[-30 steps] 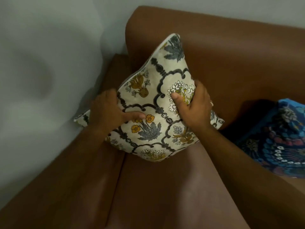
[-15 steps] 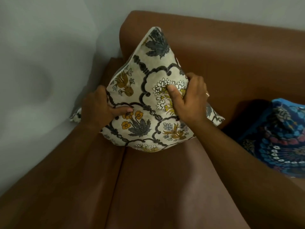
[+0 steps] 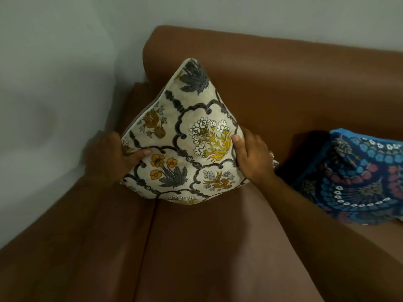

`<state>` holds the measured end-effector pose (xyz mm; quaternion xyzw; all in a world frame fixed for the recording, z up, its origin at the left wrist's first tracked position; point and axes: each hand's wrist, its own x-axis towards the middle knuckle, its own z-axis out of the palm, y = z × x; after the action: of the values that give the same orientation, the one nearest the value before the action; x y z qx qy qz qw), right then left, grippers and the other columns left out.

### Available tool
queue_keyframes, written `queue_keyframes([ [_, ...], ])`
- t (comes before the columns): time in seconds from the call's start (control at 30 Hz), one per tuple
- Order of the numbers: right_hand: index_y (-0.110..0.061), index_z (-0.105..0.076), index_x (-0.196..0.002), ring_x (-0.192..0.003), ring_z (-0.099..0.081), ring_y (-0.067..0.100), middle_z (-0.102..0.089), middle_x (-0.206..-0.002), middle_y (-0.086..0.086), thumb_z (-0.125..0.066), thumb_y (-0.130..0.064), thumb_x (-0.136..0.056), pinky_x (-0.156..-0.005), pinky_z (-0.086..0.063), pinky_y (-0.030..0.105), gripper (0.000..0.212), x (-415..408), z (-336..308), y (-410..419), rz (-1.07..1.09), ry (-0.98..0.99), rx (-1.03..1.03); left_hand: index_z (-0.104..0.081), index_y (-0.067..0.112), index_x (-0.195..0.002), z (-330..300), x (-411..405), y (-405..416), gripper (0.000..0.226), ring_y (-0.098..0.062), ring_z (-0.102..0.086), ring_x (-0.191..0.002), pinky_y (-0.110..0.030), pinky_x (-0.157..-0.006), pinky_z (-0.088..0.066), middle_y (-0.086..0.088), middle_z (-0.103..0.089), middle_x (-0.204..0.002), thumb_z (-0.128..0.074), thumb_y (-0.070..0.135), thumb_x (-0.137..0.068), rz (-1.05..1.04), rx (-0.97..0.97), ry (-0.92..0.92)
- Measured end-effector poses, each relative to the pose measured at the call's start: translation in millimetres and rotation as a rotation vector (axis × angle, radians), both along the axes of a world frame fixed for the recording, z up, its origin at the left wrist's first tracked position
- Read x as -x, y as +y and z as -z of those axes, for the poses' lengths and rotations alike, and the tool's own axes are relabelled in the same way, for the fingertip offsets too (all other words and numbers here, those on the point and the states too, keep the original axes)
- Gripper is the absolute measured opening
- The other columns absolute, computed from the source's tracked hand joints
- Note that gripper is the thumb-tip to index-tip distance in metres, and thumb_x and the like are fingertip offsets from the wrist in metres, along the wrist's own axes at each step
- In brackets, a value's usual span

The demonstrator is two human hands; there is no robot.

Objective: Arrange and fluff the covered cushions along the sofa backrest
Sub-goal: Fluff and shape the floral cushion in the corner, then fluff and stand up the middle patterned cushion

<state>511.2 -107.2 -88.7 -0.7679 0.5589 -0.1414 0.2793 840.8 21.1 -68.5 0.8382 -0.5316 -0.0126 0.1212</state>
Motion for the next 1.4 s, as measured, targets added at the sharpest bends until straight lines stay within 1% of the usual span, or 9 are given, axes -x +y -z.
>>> queue_keyframes([
  [0.13,-0.018,-0.038,-0.155,-0.141,-0.044,0.028,-0.05,-0.151,0.012,-0.022,-0.067,-0.098,-0.116,-0.035,0.045,0.077,26,-24,-5,0.069,-0.106,-0.007,-0.057,-0.004,-0.1,-16,4,0,0.107,-0.043,-0.061,-0.086,-0.045,-0.067,-0.047,-0.027,-0.059,-0.092,-0.047,0.096,-0.063,-0.061,0.059,0.061],
  [0.33,-0.015,-0.059,-0.136,-0.119,-0.055,0.009,-0.061,-0.126,-0.002,-0.032,-0.061,-0.103,-0.098,-0.04,0.012,0.063,124,-86,9,0.241,-0.414,0.313,-0.035,0.005,-0.141,-72,160,-25,0.099,-0.054,-0.036,-0.138,-0.063,-0.113,-0.033,-0.032,-0.036,-0.149,-0.047,0.084,-0.083,0.191,0.555,0.136],
  [0.5,-0.012,-0.059,-0.126,-0.102,-0.056,0.022,-0.055,-0.109,0.0,-0.032,-0.059,-0.105,-0.09,-0.043,0.023,0.058,266,-92,25,0.482,-0.391,0.502,-0.042,0.011,-0.142,-90,338,-66,0.094,-0.046,-0.03,-0.148,-0.054,-0.117,-0.027,-0.025,-0.039,-0.157,-0.059,0.081,-0.081,0.658,0.437,-0.059],
  [0.67,-0.004,-0.056,-0.133,-0.111,-0.056,0.041,-0.059,-0.116,0.02,-0.039,-0.071,-0.097,-0.091,-0.049,0.06,0.079,389,-52,22,0.644,-0.123,0.326,-0.03,0.01,-0.158,-81,319,-118,0.126,-0.054,-0.001,-0.152,-0.072,-0.117,-0.006,-0.021,-0.01,-0.17,-0.051,0.095,-0.066,0.319,0.006,-0.208],
  [0.83,-0.017,-0.037,-0.153,-0.138,-0.047,0.027,-0.052,-0.146,0.008,-0.05,-0.075,-0.086,-0.113,-0.043,0.053,0.09,419,-4,-2,0.696,-0.305,0.014,-0.029,0.012,-0.156,-67,418,-156,0.126,-0.039,-0.007,-0.156,-0.055,-0.123,-0.003,-0.018,-0.019,-0.168,-0.024,0.103,-0.069,0.673,-0.017,-0.246],
  [1.0,-0.077,-0.039,-0.118,-0.11,-0.055,-0.022,-0.053,-0.116,-0.05,-0.054,-0.095,-0.067,-0.103,-0.048,0.031,0.057,437,37,-28,0.642,-0.575,-0.274,-0.048,0.016,-0.139,-36,505,-189,0.131,-0.036,-0.054,-0.124,-0.057,-0.105,-0.039,-0.011,-0.06,-0.133,-0.027,0.109,-0.05,0.622,-0.255,-0.165],
  [1.17,-0.033,-0.041,-0.123,-0.124,-0.059,0.029,-0.056,-0.121,-0.005,-0.038,-0.101,-0.063,-0.102,-0.049,0.048,0.091,409,15,-43,0.629,-0.519,-0.23,-0.042,0.021,-0.088,-23,489,-194,0.104,-0.028,-0.06,-0.077,-0.045,-0.07,-0.047,0.006,-0.048,-0.075,-0.034,0.112,-0.037,0.52,-0.132,0.01],
  [1.3,-0.014,-0.055,-0.1,-0.081,-0.067,0.024,-0.068,-0.088,0.002,-0.026,-0.098,-0.073,-0.072,-0.053,0.041,0.093,378,-33,-60,0.521,-0.41,0.087,-0.042,0.025,-0.091,-23,460,-171,0.102,-0.003,-0.051,-0.067,-0.031,-0.052,-0.044,0.017,-0.05,-0.079,-0.048,0.108,-0.033,0.281,0.005,0.383],
  [1.4,-0.012,-0.042,-0.074,-0.059,-0.053,0.024,-0.05,-0.062,0.001,-0.03,-0.084,-0.088,-0.054,-0.037,0.039,0.074,365,-71,-96,0.483,-0.271,0.421,-0.04,0.038,-0.105,-11,450,-155,0.098,0.009,-0.055,-0.081,-0.018,-0.063,-0.042,0.028,-0.051,-0.095,-0.061,0.102,-0.034,0.14,0.101,0.645],
])
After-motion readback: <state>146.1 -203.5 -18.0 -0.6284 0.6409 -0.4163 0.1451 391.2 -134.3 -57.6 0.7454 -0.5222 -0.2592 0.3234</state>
